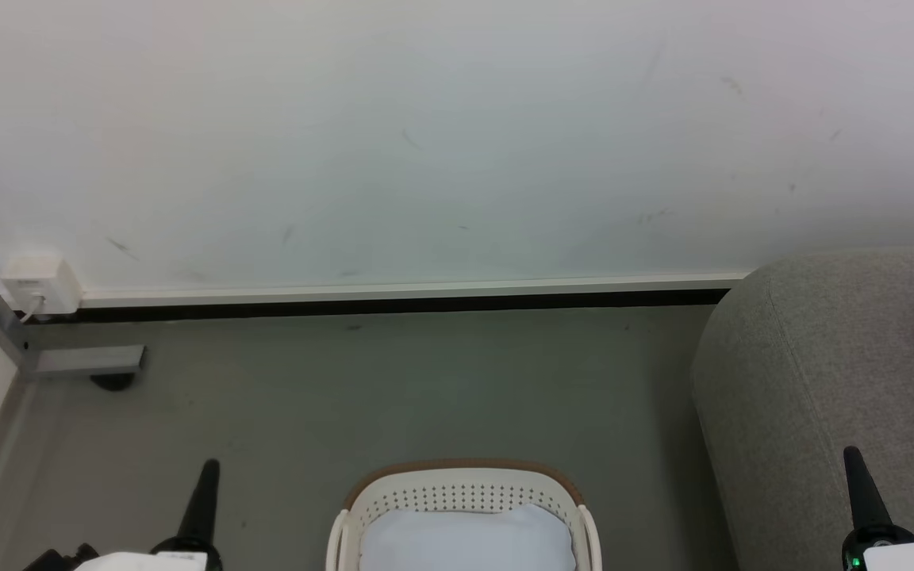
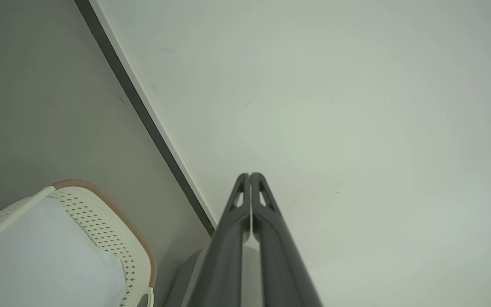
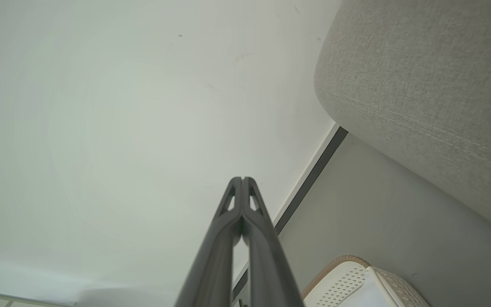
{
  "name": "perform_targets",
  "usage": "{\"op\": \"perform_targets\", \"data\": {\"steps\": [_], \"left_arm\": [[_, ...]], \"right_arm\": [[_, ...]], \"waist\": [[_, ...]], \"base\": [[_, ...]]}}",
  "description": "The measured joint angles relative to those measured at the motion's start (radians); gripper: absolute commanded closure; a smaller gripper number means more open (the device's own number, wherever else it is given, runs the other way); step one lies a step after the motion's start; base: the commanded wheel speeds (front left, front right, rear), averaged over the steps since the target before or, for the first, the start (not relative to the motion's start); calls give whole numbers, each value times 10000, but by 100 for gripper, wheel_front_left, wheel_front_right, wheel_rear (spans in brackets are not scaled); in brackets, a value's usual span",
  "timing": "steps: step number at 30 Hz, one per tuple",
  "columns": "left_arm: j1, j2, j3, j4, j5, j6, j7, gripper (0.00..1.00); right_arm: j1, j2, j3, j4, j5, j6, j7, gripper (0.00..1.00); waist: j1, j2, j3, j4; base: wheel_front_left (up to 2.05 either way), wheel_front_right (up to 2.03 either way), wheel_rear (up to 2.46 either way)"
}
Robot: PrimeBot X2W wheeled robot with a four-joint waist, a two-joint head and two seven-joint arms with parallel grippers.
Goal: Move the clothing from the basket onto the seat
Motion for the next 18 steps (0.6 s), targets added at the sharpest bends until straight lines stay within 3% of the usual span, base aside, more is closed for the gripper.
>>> {"op": "perform_targets", "data": {"steps": [18], "left_arm": [[-191,6,138,-96,-1390,-73,359,100]], "right_arm": [[-111,-17,-88,-134,1423,0,370,100]], "waist": [[0,0,76,38]], "base": [[0,0,0]]}}
